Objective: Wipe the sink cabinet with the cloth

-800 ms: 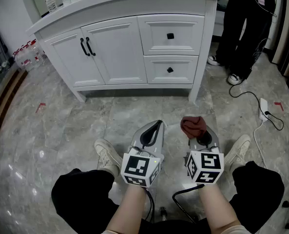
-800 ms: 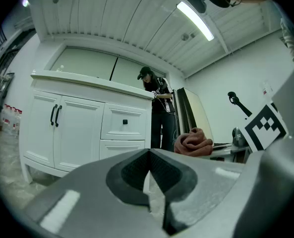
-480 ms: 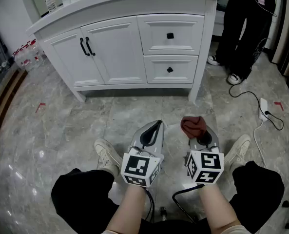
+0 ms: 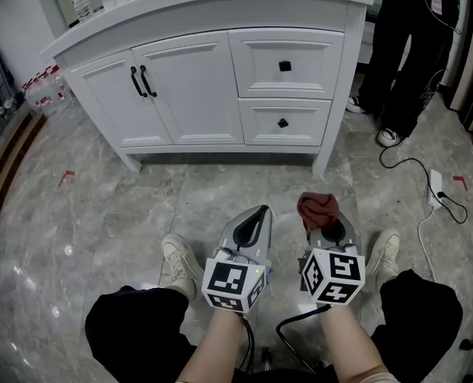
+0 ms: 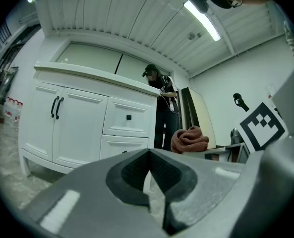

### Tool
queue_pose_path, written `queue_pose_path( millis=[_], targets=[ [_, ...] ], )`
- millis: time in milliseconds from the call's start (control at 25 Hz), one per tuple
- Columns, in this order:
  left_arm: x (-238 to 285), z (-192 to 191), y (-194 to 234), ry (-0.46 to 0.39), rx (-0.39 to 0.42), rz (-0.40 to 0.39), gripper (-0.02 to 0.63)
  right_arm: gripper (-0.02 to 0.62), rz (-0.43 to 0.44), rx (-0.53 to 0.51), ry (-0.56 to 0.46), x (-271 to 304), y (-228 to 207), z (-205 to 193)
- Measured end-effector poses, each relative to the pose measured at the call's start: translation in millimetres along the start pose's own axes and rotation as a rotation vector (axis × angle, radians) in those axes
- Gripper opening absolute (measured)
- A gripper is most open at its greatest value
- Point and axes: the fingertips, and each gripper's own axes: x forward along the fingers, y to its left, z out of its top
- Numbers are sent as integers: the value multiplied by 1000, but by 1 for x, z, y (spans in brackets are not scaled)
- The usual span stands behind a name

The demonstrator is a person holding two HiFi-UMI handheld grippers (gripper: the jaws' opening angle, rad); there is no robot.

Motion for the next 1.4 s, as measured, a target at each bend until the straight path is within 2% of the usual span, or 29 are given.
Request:
queue_pose_path(
  millis=[320, 440, 640, 760, 1240, 1400],
  targets=[
    [54, 1, 47, -17, -51, 38, 0, 80, 22, 6, 50, 71, -1, -8],
    [70, 7, 69, -24, -43, 64, 0, 79, 50, 4, 50, 103, 1, 1],
    [98, 9, 103, -28, -19, 95, 0, 80, 48, 49, 16, 150, -5, 21],
    [116, 11, 119, -23, -3, 93, 0, 80, 62, 57, 10, 178, -1, 29],
    [184, 68, 181, -94, 118, 41, 0, 80, 184, -15, -128, 272, 50, 128],
    [194, 83, 196, -121, 132, 30, 0, 80, 227, -3, -165, 294, 67, 159]
  ],
)
